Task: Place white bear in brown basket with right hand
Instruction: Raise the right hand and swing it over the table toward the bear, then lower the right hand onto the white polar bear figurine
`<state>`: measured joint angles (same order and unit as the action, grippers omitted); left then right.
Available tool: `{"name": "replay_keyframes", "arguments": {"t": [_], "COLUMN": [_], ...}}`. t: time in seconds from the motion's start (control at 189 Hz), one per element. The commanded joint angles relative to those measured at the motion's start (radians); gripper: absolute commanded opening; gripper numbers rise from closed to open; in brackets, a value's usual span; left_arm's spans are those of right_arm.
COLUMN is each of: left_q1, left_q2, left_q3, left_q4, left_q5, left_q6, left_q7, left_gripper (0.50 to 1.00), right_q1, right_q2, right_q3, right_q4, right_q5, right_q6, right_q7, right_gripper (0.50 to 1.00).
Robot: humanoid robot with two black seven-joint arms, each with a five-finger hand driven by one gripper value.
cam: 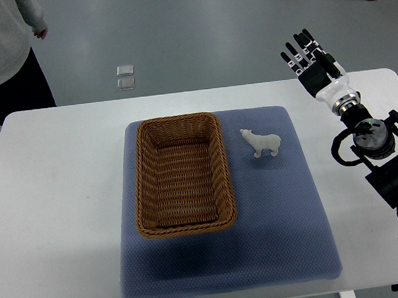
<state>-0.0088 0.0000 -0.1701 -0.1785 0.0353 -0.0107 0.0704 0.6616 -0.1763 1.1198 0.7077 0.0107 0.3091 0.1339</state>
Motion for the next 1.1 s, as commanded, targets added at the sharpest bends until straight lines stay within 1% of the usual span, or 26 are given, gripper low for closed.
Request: {"name": "replay_keyframes", "arguments": {"t": [0.0,0.201,0.333,0.396,0.502,0.623,0.761,0.824,0.914,0.951,1.009,1.094], "left_q1": [0.0,0.0,0.001,0.0,0.0,0.0,0.0,0.0,0.0,0.0,0.0,0.0], "left_q2": [0.0,0.0,0.0,0.0,0.0,0.0,0.0,0.0,0.0,0.0,0.0,0.0], "left_q3": [0.001,0.0,0.0,0.0,0.0,-0.002,-0.003,-0.003,-0.002,-0.003,-0.003,-0.003], "left_q4": [0.001,-0.001,0.001,0.001,-0.001,-0.001,-0.009,-0.012,-0.015,-0.015,-0.015,-0.015], "left_q5": [0.0,0.0,0.0,0.0,0.0,0.0,0.0,0.0,0.002,0.002,0.002,0.002], "left_q6": [0.0,0.0,0.001,0.001,0.001,0.001,-0.003,-0.008,-0.011,-0.012,-0.012,-0.012], "left_q7": [0.0,0.0,0.0,0.0,0.0,0.0,0.0,0.0,0.0,0.0,0.0,0.0], "left_gripper": [1.0,1.0,1.0,1.0,1.0,1.0,1.0,1.0,1.0,1.0,1.0,1.0], "right_q1": [0.003,0.015,0.02,0.026,0.079,0.141,0.267,0.322,0.405,0.454,0.5,0.572], "right_q2": [0.0,-0.009,-0.023,-0.025,-0.032,-0.114,-0.154,-0.187,-0.215,-0.232,-0.261,-0.292], "right_q3": [0.0,-0.001,-0.008,-0.028,-0.074,-0.192,-0.35,-0.439,-0.566,-0.652,-0.728,-0.836], "right_q4": [-0.002,-0.004,-0.002,-0.002,-0.002,0.012,0.015,0.021,0.044,0.076,0.13,0.194], "right_q5": [0.0,-0.006,-0.077,-0.143,-0.267,-0.469,-0.69,-0.776,-0.879,-0.929,-0.963,-0.977], "right_q6": [-0.001,-0.002,0.001,-0.001,0.005,0.008,0.015,0.041,0.096,0.145,0.186,0.223], "right_q7": [0.0,-0.002,-0.005,-0.005,-0.013,-0.062,-0.071,-0.076,-0.12,-0.152,-0.183,-0.23], "right_gripper": [0.93,0.93,0.93,0.93,0.93,0.93,0.93,0.93,0.93,0.93,0.93,0.93]}}
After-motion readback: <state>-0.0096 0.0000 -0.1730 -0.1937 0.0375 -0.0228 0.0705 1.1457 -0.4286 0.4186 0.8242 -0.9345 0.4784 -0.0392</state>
